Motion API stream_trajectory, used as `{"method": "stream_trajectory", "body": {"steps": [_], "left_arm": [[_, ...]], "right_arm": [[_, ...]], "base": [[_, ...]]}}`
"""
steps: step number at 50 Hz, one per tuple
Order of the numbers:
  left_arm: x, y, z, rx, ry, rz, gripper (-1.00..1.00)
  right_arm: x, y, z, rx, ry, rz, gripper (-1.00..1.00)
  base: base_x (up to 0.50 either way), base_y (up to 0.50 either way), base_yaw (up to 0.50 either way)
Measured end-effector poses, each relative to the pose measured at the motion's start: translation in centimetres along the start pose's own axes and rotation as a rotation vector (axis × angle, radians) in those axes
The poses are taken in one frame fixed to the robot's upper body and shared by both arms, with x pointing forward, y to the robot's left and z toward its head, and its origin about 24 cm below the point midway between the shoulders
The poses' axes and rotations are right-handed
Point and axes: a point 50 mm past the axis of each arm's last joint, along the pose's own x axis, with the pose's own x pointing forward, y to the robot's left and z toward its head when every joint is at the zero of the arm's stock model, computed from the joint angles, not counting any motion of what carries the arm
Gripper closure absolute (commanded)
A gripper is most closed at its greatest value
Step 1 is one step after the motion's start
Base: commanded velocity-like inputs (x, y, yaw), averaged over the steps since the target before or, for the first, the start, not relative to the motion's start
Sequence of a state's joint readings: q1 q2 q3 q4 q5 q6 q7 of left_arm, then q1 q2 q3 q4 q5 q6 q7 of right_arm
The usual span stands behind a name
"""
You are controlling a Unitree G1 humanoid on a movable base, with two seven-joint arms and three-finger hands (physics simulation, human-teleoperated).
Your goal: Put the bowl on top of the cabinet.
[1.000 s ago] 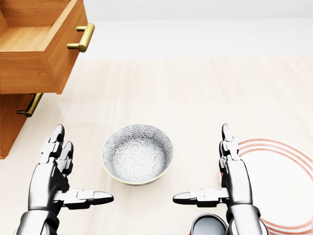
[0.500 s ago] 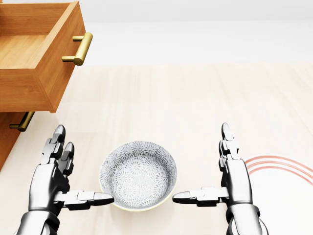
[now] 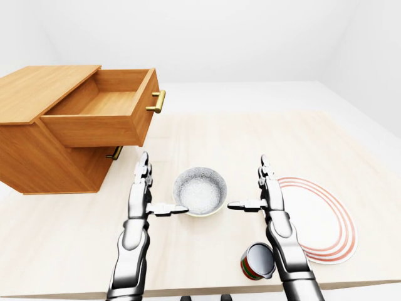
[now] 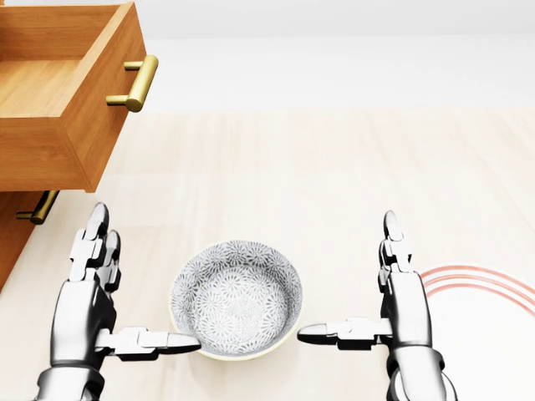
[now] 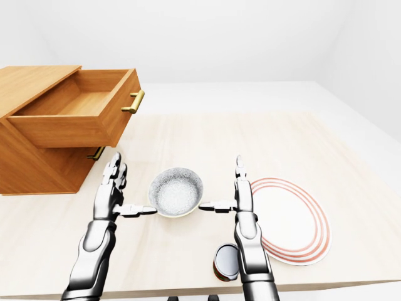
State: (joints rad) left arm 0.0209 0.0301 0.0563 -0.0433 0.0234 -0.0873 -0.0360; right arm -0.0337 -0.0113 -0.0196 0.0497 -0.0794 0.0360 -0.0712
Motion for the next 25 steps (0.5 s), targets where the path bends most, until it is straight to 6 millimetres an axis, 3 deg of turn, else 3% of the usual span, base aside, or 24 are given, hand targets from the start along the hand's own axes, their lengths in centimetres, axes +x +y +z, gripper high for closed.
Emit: {"method": "stream_trajectory", "body": {"steps": [25], "left_arm": [[-2.9, -1.7, -0.4, 0.246, 0.023, -0.021, -1.00]], "right_arm": [[0.6, -0.1, -0.8, 0.000, 0.023, -0.021, -1.00]], "base": [[0.00, 0.00, 0.00]]}}
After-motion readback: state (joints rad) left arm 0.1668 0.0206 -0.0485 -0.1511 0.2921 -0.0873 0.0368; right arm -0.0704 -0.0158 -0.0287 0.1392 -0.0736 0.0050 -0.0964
